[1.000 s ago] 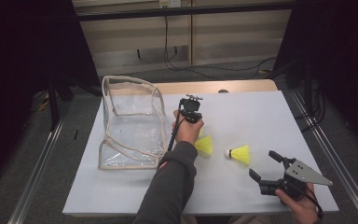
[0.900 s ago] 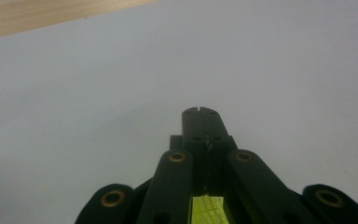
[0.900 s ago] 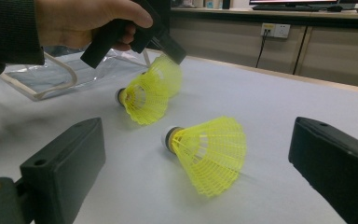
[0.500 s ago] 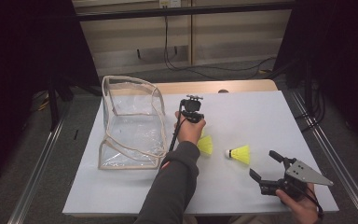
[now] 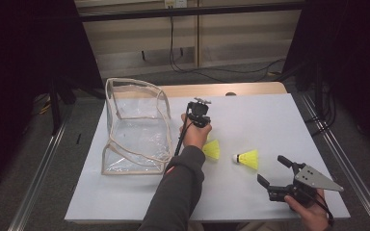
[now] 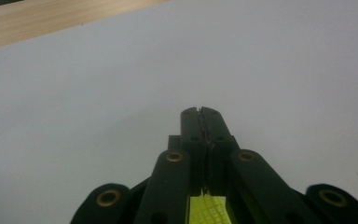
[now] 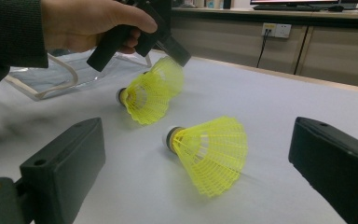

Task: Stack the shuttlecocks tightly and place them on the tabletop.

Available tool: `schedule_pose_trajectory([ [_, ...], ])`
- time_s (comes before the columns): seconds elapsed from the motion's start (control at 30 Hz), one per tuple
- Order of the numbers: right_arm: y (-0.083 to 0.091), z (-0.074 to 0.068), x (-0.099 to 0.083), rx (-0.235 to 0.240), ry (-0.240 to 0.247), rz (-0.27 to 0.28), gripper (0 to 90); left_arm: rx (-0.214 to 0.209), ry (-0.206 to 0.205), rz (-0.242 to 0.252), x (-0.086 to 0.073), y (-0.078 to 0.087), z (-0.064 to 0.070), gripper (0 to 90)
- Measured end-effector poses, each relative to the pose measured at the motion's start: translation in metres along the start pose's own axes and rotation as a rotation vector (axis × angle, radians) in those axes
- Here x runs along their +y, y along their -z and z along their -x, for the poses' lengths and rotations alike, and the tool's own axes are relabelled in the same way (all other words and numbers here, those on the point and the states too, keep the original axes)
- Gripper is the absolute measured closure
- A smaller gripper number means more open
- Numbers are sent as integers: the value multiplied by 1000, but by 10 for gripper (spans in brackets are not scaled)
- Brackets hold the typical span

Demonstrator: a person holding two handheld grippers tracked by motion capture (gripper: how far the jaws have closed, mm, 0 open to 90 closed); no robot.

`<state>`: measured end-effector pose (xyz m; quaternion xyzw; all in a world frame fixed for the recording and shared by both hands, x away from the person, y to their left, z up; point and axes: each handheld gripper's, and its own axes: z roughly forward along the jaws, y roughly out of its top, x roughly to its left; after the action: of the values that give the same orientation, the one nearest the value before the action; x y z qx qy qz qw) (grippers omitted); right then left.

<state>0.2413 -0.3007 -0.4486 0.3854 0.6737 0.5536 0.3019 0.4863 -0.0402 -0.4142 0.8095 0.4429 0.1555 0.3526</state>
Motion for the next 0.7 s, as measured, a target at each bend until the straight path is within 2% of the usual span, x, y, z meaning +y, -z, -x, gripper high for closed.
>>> schedule_pose_trajectory([
  [0.43, 1, 0, 0, -1, -1, 0, 31, 9, 8, 23, 0, -1, 1, 842],
  [0.57, 1, 0, 0, -2, -1, 0, 31, 10, -7, 18, 0, -1, 1, 838],
  [0.7, 0, 0, 0, 2, -2, 2, 31, 14, 0, 23, 0, -1, 0, 838],
])
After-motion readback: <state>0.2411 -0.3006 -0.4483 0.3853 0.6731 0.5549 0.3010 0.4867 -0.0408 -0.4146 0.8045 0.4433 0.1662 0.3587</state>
